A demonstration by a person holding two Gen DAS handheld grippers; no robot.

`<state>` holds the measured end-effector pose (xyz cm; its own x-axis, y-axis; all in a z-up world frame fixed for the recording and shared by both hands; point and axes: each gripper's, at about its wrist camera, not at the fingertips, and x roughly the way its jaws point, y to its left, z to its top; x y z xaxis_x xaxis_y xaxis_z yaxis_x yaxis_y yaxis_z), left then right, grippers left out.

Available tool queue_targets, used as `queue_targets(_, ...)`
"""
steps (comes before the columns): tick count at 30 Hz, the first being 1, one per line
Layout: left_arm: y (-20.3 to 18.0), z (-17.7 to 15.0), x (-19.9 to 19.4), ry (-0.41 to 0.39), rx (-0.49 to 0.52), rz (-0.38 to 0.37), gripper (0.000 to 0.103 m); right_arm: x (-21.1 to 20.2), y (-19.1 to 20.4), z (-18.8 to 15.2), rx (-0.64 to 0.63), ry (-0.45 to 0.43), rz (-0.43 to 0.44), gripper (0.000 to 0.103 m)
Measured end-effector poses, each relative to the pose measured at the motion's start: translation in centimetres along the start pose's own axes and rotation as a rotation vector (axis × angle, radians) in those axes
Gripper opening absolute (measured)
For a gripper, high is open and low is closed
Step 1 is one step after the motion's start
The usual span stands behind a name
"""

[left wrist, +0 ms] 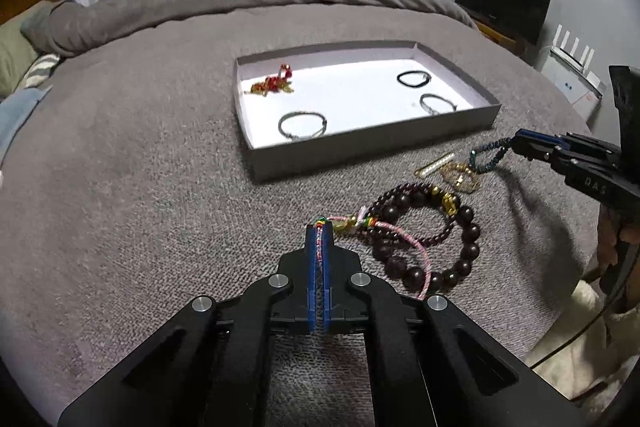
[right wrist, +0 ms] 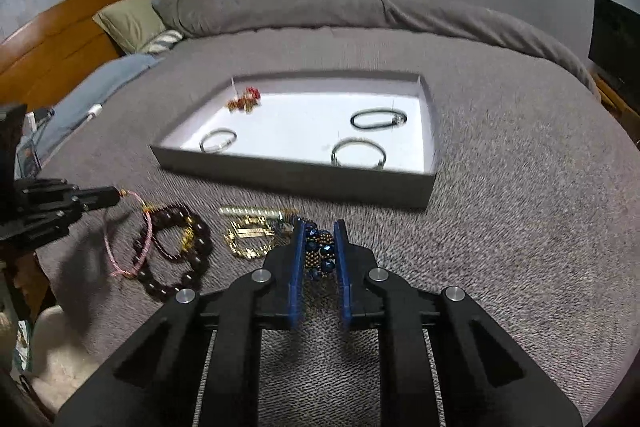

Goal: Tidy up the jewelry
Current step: 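Grasp the pink string bracelet with the left tool while the right tool grasps the blue bead bracelet, then carry both bracelets into the tray and open both tools to release them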

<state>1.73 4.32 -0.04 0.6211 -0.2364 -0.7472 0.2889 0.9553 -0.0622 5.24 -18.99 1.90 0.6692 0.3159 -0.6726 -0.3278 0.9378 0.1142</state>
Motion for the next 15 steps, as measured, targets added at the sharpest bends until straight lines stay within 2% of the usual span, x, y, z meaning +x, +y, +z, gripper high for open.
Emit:
queue_targets(10,-0.4,1.4,-3.1,-0.075,0.030,0.007,0.003,-2.6,-0.7,1.9,0.030,-0.063,0.002,0.014)
queue_targets(15,0.3,3.3,-5.0,-0.139,0.030,0.018,0.003,-2.9,-0.8,3.3,0.016,-0.089,-0.011,0.014)
